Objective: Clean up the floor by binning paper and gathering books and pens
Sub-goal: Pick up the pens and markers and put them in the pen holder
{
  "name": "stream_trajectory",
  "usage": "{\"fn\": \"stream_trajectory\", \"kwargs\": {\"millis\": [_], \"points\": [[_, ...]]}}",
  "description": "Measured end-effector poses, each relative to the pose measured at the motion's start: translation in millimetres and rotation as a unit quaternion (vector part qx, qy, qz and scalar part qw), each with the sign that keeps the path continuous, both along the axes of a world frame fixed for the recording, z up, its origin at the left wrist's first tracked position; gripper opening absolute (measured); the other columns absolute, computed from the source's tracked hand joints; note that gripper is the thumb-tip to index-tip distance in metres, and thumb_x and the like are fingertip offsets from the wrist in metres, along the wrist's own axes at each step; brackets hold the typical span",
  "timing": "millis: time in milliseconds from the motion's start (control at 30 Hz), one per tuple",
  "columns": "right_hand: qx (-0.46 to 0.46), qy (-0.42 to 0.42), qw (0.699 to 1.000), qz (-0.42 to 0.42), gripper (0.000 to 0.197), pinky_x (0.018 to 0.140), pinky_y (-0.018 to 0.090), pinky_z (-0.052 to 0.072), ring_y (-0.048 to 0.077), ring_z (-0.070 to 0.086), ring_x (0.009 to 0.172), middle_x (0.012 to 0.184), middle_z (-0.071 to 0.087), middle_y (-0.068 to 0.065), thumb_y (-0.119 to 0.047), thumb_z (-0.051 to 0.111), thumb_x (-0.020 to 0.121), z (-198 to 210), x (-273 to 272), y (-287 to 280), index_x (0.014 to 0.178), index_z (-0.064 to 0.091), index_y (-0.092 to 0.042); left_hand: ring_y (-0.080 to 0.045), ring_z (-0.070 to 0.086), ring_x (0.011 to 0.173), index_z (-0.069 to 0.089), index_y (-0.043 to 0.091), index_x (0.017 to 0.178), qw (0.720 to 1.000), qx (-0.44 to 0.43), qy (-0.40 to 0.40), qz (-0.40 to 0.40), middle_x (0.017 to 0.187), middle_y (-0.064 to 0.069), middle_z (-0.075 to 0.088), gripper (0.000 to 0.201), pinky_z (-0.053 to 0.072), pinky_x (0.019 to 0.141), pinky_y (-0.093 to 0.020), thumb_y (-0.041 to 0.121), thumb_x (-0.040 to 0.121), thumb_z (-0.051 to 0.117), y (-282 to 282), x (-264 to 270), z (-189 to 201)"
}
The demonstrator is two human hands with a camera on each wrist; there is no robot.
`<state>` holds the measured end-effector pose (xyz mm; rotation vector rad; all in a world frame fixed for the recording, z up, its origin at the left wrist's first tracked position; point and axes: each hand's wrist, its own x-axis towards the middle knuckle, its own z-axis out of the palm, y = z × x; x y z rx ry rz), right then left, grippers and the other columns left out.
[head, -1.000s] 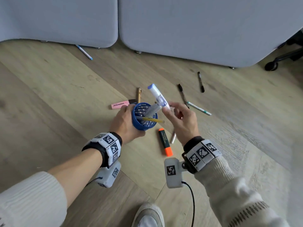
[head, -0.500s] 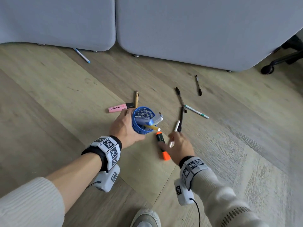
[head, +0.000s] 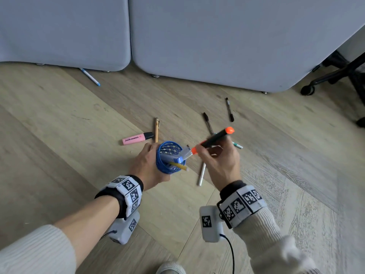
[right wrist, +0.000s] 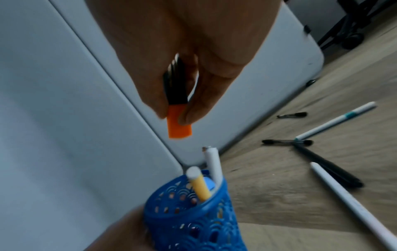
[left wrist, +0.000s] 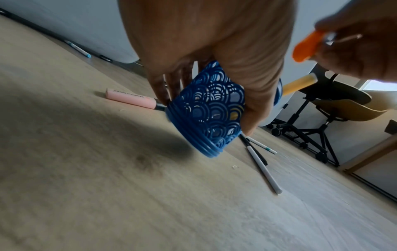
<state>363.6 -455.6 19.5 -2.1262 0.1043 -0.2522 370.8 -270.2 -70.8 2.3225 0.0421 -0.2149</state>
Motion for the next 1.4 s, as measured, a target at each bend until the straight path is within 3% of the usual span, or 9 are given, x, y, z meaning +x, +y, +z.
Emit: {"fn": "stream_trajectory", "kwargs": {"millis": [100,233,433,633,767,900,1067,1267,1400], "points": [[0.007,0.017,0.998,0.059,0.036,0.059,0.013,0.048,0.002,0.064,0.073,0.088,0.068,-0.010,-0.043,0.079,0.071,6,2,9,0.093,0.065,-0.019,-0.015,0.061,0.097,0.046,0.030,0.120,1.000,-0.003,0.001,-0.014,0.113,0.010,0.050,0.075,0.050,0.082,-0.030,0.035,0.053,0.079,-6,3,4],[-0.019,0.076,0.993,-0.091,0.051,0.072,0.030,0.054,0.009,0.062,0.076,0.084,0.067,-0.008,-0.071,0.054,0.075,-34,18,-26,0.087,0.063,-0.022,-0.019,0.061,0.100,0.050,0.027,0.120,1.000,-0.002,0.005,0.010,0.115,0.006,0.053,0.080,0.051,0.083,-0.033,0.037,0.048,0.083,0,4,6],[-0.324,0.307,0.895,-0.020,0.039,0.072,0.031,0.048,0.021,0.058,0.088,0.096,0.059,-0.001,-0.055,0.061,0.080,-106,13,-48,0.093,0.059,-0.018,-0.017,0.062,0.097,0.051,0.029,0.119,1.000,0.012,0.000,-0.012,0.110,0.010,0.054,0.081,0.052,0.083,-0.033,0.042,0.046,0.083,5,6,-2],[-0.229,0.317,0.920,-0.030,0.027,0.063,0.034,0.055,0.027,0.065,0.072,0.081,0.066,0.011,-0.036,0.059,0.079,-110,24,-50,0.078,0.060,-0.009,-0.012,0.061,0.094,0.050,0.034,0.115,1.000,0.000,0.006,0.008,0.107,0.015,0.056,0.078,0.048,0.078,-0.026,0.045,0.045,0.082,-4,13,-10],[-0.135,0.250,0.951,-0.118,0.019,0.059,0.042,0.056,0.033,0.065,0.067,0.085,0.063,0.015,-0.021,0.055,0.083,-106,49,-54,0.093,0.043,-0.008,-0.009,0.060,0.095,0.048,0.037,0.117,1.000,-0.008,0.020,0.003,0.108,0.017,0.056,0.082,0.048,0.080,-0.026,0.046,0.045,0.085,-1,16,-10],[-0.311,0.331,0.888,-0.078,0.039,0.065,0.033,0.046,0.028,0.059,0.079,0.086,0.055,0.006,-0.047,0.052,0.091,-104,71,-56,0.100,0.046,-0.009,-0.009,0.061,0.095,0.047,0.037,0.118,0.999,-0.001,0.033,-0.006,0.110,0.017,0.057,0.083,0.050,0.081,-0.027,0.046,0.044,0.085,2,17,-10],[-0.366,0.401,0.840,0.008,0.031,0.055,0.026,0.040,0.019,0.053,0.070,0.084,0.053,0.003,-0.036,0.049,0.090,-96,84,-54,0.104,0.061,-0.011,-0.011,0.062,0.098,0.046,0.038,0.120,0.999,0.003,0.040,-0.003,0.111,0.017,0.056,0.090,0.052,0.083,-0.032,0.052,0.039,0.081,2,18,-10],[-0.077,0.211,0.973,-0.043,0.021,0.055,0.031,0.057,0.019,0.066,0.058,0.077,0.070,0.010,-0.027,0.054,0.085,-36,71,-48,0.084,0.058,-0.007,-0.012,0.062,0.091,0.046,0.039,0.114,0.997,0.042,0.065,-0.008,0.106,0.017,0.054,0.081,0.051,0.075,-0.027,0.051,0.041,0.079,-10,25,-2],[0.040,0.112,0.992,0.046,0.014,0.061,0.027,0.059,0.010,0.070,0.057,0.068,0.072,0.007,-0.014,0.056,0.089,8,52,-18,0.084,0.062,-0.002,-0.013,0.062,0.084,0.046,0.038,0.102,0.995,0.074,0.067,-0.028,0.102,0.015,0.051,0.063,0.053,0.073,-0.030,0.051,0.045,0.068,-24,31,8]]}}
